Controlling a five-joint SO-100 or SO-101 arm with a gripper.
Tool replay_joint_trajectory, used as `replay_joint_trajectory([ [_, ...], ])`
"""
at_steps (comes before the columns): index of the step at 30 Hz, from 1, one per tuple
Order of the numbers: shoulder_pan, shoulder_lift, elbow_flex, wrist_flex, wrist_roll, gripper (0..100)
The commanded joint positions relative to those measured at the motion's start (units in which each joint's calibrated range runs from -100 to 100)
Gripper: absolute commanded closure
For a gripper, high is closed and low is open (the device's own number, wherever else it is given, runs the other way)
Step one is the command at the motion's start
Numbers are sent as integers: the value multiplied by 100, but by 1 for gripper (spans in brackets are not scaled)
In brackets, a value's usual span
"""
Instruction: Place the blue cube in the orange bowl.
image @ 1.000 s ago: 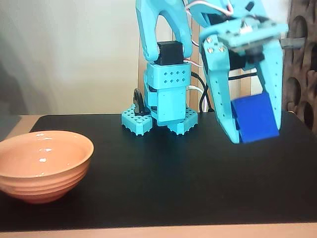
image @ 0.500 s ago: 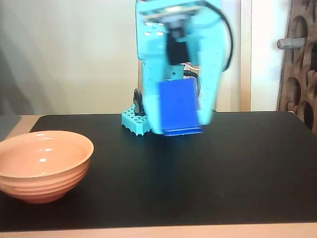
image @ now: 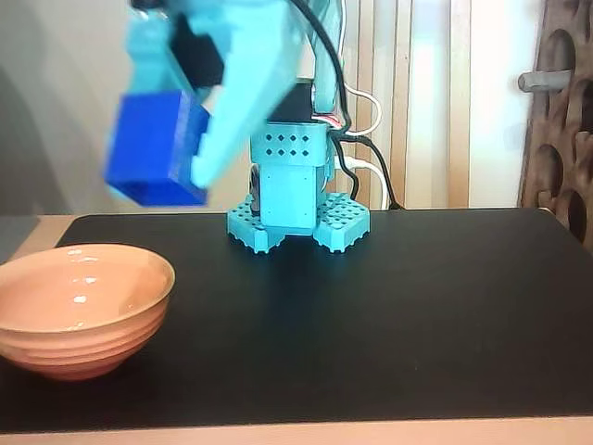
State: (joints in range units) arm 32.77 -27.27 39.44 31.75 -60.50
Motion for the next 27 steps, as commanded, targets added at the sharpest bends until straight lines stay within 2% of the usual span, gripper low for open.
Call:
replay_joint_trajectory([
  [1, 504, -609, -777, -196, 45, 85],
  [9, 1176, -839, -723, -109, 145, 85],
  [13, 1537, -1026, -714, 623, 150, 85],
  [23, 2229, -1478, -559, 1703, 344, 85],
  [27, 2229, -1845, -96, 1738, 344, 85],
])
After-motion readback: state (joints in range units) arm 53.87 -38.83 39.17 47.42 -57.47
